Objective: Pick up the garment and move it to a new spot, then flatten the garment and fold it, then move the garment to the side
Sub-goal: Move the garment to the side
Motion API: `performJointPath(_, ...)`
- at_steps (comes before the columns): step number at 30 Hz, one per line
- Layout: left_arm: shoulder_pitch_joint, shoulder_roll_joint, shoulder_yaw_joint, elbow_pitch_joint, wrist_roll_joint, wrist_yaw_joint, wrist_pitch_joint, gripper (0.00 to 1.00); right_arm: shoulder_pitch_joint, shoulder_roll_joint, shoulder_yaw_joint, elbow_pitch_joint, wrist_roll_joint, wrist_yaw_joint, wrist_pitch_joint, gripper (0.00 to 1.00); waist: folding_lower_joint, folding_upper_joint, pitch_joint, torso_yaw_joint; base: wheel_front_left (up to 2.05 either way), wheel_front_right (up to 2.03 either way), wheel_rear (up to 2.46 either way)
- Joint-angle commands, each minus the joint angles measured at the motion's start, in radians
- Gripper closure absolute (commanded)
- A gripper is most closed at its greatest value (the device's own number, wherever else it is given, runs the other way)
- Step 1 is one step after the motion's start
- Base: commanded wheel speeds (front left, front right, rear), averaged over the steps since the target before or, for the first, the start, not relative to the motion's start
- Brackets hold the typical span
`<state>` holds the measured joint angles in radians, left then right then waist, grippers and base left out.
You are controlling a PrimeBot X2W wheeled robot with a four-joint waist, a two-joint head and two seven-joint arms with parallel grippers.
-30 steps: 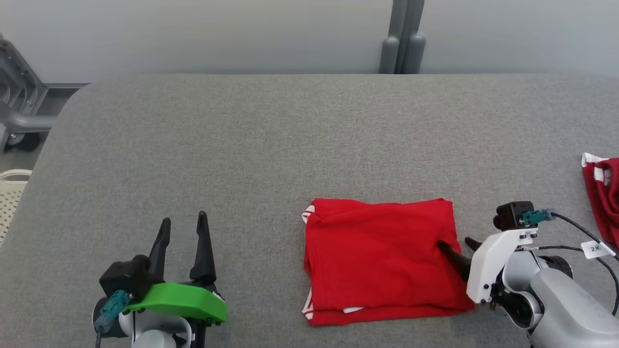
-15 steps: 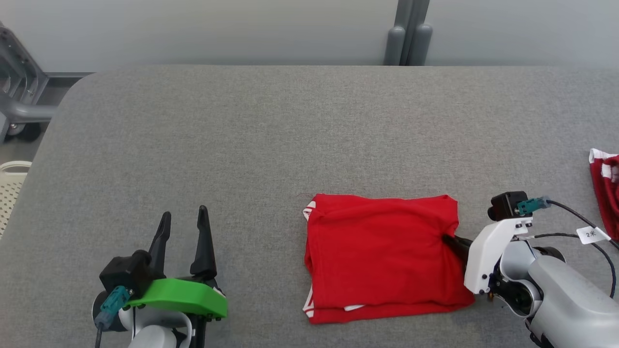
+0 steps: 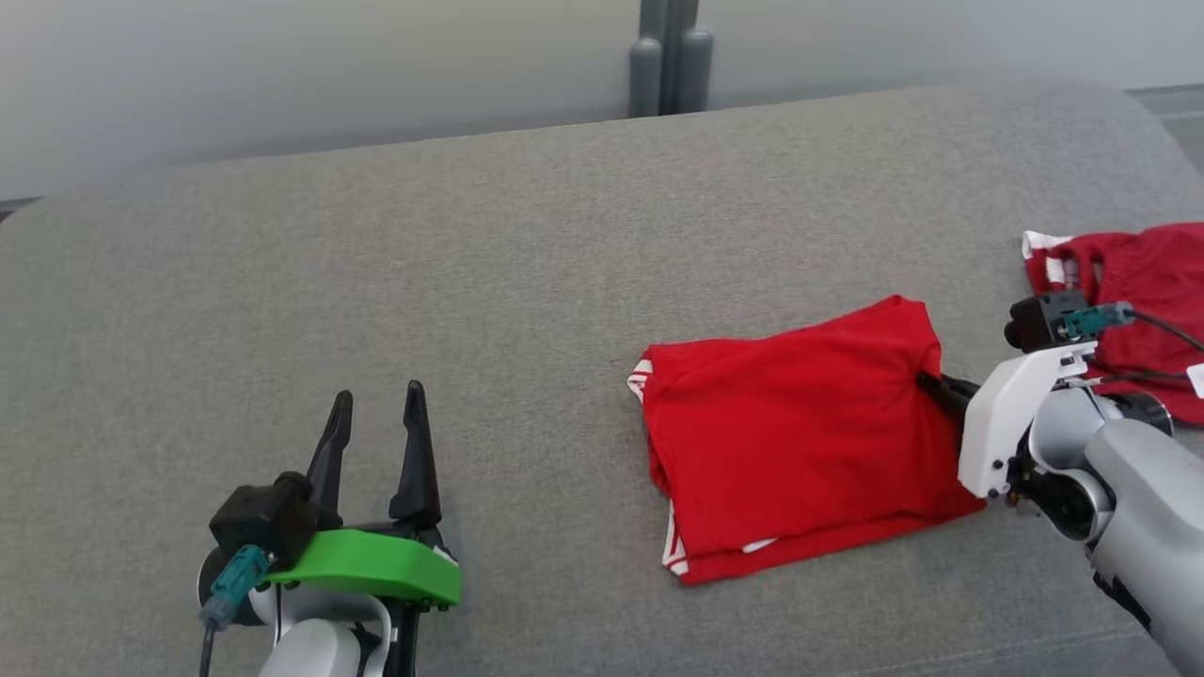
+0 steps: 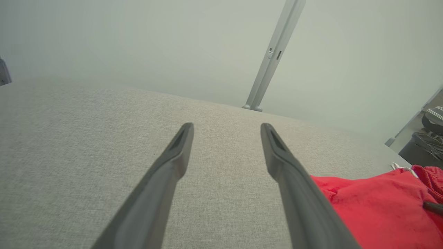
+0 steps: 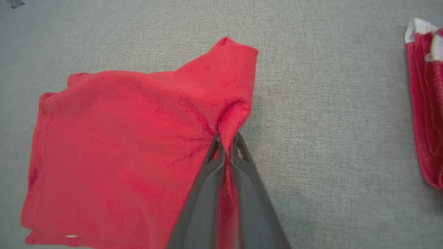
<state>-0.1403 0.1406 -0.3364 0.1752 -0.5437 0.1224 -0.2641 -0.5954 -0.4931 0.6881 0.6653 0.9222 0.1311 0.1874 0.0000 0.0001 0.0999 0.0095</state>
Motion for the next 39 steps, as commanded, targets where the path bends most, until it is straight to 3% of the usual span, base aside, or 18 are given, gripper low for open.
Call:
performJointPath(1, -0.013, -0.005, 0.004, 0.003, 0.012, -0.004, 0.000, 0.00, -0.020, -0.017, 0.002, 0.002, 0.004, -0.001, -0.001, 1.00, 0.0000, -0.0001, 0.009, -0.100, 0.00, 0.00, 0.00)
performJointPath(10, -0.021, -0.021, 0.021, 0.007, 0.027, -0.019, 0.000, 0.00, -0.104, -0.082, 0.015, -0.008, -0.011, -0.001, 0.016, 1.00, 0.0000, -0.0001, 0.034, -0.275, 0.00, 0.00, 0.00)
performJointPath(16, -0.038, -0.028, 0.024, 0.018, 0.038, -0.031, 0.000, 0.00, -0.144, -0.085, 0.020, -0.007, -0.021, -0.001, 0.016, 1.00, 0.0000, -0.0001, 0.050, -0.332, 0.00, 0.00, 0.00)
performJointPath(29, -0.022, -0.040, 0.036, 0.047, 0.049, -0.051, 0.000, 0.00, -0.188, -0.065, 0.013, 0.028, -0.042, -0.001, -0.003, 1.00, 0.0000, -0.0001, 0.024, -0.301, 0.00, 0.00, 0.00)
performJointPath(39, -0.025, -0.032, 0.033, 0.043, 0.059, -0.049, 0.003, 0.00, -0.308, -0.055, -0.025, 0.100, -0.089, -0.001, -0.043, 1.00, 0.0000, -0.0001, 0.045, -0.264, 0.00, 0.00, 0.00)
